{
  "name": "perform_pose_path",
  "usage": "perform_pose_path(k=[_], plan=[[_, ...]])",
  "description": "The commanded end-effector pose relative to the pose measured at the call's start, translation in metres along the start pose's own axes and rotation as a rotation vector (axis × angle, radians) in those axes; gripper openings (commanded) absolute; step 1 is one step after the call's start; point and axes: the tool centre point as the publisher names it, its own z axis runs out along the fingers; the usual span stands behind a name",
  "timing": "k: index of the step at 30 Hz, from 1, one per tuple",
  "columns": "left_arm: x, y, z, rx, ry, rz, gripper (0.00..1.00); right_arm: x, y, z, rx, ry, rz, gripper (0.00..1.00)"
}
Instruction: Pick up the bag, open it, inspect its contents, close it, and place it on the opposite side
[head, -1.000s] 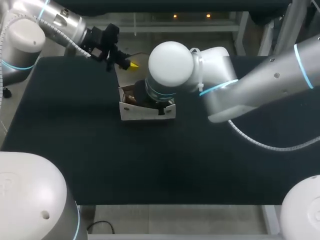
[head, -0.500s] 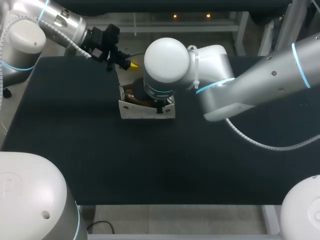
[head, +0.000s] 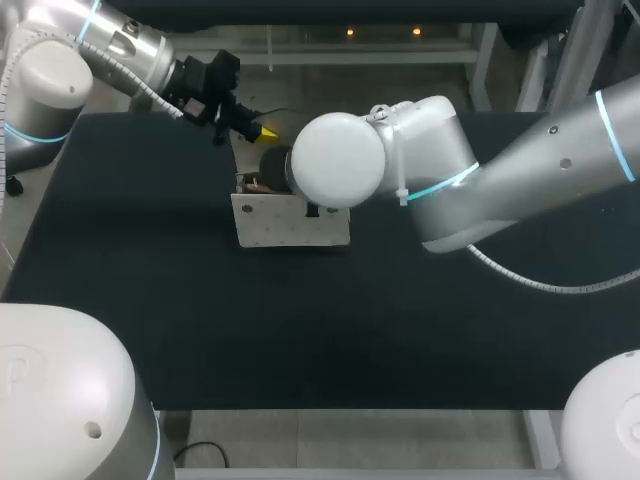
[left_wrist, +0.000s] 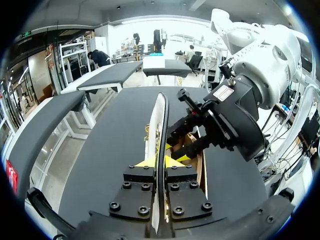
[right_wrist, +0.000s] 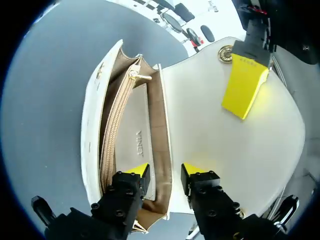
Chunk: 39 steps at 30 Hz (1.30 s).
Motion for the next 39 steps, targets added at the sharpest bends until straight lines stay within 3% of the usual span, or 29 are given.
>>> perform_pose_path(k=[1,13,19,23,28,33,39], plan=[[0.001,-0.003,0.001,-0.008,-0.009,-0.004,0.00,-0.002,-0.004,-0.020,-0.010,-0.074,0.008,0.32],[0.002,-0.004,0.001,-0.031,-0.019,-0.026,0.00,-0.018,-0.005,-0.057,-0.025,-0.234,0.048,0.36],[-0.010,0.005,0.005,-0.026,-0.009,-0.072,0.00,-0.016,-0.005,-0.078,-0.034,-0.272,0.037,0.34],[-0.020,0.014,0.011,-0.030,0.001,-0.093,0.00,-0.009,-0.005,-0.089,-0.037,-0.271,0.019,0.29],[-0.030,0.028,0.020,-0.038,-0.014,-0.094,0.00,0.008,-0.006,-0.094,-0.044,-0.228,0.007,0.00],[-0.039,0.041,0.027,-0.036,-0.078,-0.033,0.00,0.028,-0.008,-0.090,-0.061,-0.182,0.004,0.00],[-0.036,0.047,0.030,-0.040,-0.169,0.098,0.00,0.043,-0.004,-0.084,-0.102,-0.129,0.015,0.00]])
